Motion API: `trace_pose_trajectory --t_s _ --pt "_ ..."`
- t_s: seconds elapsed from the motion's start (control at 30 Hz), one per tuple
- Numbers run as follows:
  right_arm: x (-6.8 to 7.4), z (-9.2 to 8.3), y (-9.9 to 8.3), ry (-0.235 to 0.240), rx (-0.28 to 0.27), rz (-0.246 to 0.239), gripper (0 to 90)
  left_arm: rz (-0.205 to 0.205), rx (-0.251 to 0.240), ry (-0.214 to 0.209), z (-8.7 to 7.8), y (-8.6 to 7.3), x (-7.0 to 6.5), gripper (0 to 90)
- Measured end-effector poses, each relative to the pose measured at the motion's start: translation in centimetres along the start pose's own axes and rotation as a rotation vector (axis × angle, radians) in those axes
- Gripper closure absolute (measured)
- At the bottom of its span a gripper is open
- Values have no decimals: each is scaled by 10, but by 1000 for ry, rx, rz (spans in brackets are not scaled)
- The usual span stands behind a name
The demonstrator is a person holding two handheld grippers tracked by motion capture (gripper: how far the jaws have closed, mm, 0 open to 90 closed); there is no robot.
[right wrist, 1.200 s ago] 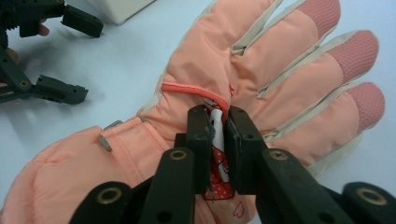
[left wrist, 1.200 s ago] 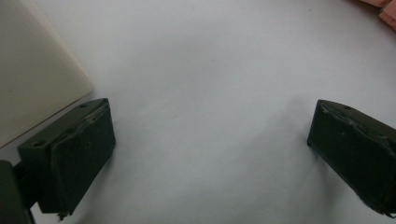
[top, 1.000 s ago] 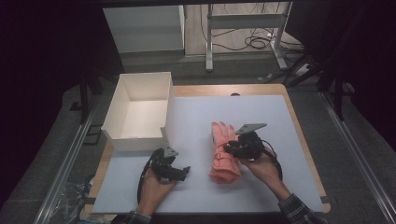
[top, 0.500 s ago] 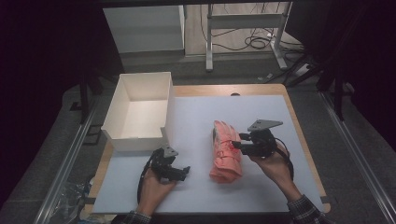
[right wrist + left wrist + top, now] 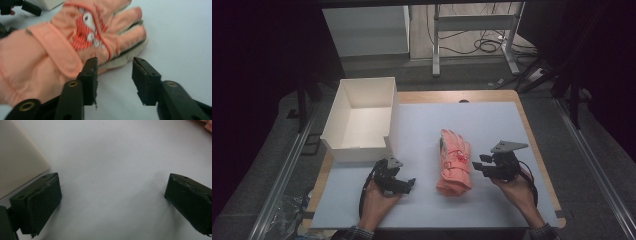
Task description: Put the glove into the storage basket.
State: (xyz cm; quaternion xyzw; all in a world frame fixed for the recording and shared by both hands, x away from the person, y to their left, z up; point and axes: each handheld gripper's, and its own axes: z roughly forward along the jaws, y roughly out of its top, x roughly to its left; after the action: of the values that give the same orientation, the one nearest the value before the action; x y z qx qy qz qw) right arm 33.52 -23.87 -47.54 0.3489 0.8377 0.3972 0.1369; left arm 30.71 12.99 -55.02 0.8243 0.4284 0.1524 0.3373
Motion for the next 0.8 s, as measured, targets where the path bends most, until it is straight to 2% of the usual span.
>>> trace_pose_trajectory --t_s 0.2,0.33,0.5,0.63,0.8 --pt "5 1 -25 59 24 8 780 0 0 0 0 0 0 9" --pt "11 3 -37 92 43 -6 845 0 0 0 0 0 0 9" --pt "24 8 -46 138 64 -32 873 0 0 0 0 0 0 9" --pt "31 14 -46 164 68 -49 873 0 0 0 0 0 0 9" --pt "38 20 -44 178 71 -61 874 0 0 0 0 0 0 9"
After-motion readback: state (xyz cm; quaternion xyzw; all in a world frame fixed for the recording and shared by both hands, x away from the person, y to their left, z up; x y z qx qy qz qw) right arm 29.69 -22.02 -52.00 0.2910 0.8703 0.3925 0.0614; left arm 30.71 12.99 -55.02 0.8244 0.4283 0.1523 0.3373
